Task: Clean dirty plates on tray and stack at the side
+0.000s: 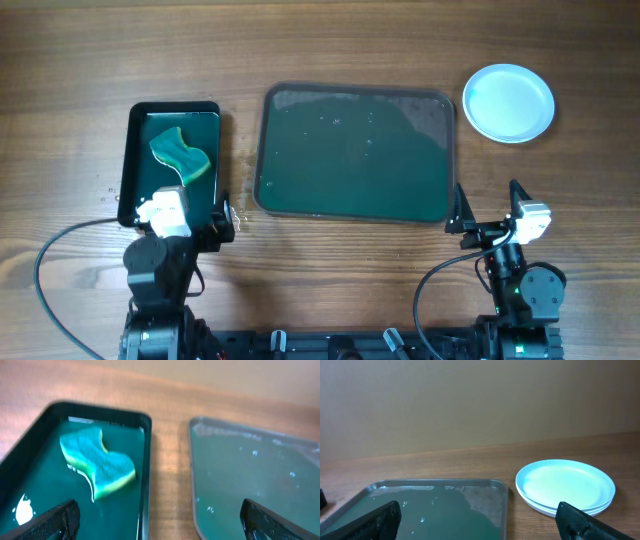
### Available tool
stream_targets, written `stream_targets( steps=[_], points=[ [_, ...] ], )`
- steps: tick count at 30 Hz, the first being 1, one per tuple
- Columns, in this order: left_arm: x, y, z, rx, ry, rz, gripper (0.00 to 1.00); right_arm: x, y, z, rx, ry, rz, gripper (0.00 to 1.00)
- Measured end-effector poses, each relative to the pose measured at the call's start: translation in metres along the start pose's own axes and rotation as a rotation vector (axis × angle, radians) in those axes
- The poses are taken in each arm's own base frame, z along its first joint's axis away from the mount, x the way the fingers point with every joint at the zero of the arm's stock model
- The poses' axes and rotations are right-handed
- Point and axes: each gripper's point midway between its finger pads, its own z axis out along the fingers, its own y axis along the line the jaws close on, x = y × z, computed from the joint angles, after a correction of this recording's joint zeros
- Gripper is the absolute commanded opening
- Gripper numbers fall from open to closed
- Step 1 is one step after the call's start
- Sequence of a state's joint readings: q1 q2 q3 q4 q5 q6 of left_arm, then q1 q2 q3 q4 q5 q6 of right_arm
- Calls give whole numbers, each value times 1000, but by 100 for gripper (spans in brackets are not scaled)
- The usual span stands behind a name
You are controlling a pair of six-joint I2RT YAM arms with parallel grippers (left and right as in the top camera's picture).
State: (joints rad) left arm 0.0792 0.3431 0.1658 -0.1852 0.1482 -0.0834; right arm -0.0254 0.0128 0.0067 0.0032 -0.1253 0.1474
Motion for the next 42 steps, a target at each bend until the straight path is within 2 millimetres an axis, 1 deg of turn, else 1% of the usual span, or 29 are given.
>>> stream_targets(
  steps=[4,10,12,15,19,20,24,31,36,42],
  points=[
    [-13,-4,-8,18,-91,15,100,0,0,0,0,0,0,100],
    [-9,-6,-10,39,-171,33,100,0,0,0,0,0,0,100],
    [-15,-11,-11,62,-231,46,100,0,0,0,0,0,0,100],
    [-19,-16,-14,83,-263,57,100,0,0,0,0,0,0,100],
    [-33,-19,-20,94,-327,71,100,0,0,0,0,0,0,99],
    [-33,-19,-20,94,-330,71,100,0,0,0,0,0,0,100],
    [-23,-15,-16,76,-286,62,100,0,0,0,0,0,0,100],
    [-23,-10,-16,44,-289,70,100,0,0,0,0,0,0,100],
    [-24,1,-16,-20,-293,69,100,0,0,0,0,0,0,100],
    [-24,4,-16,-40,-293,104,100,0,0,0,0,0,0,100]
  ],
)
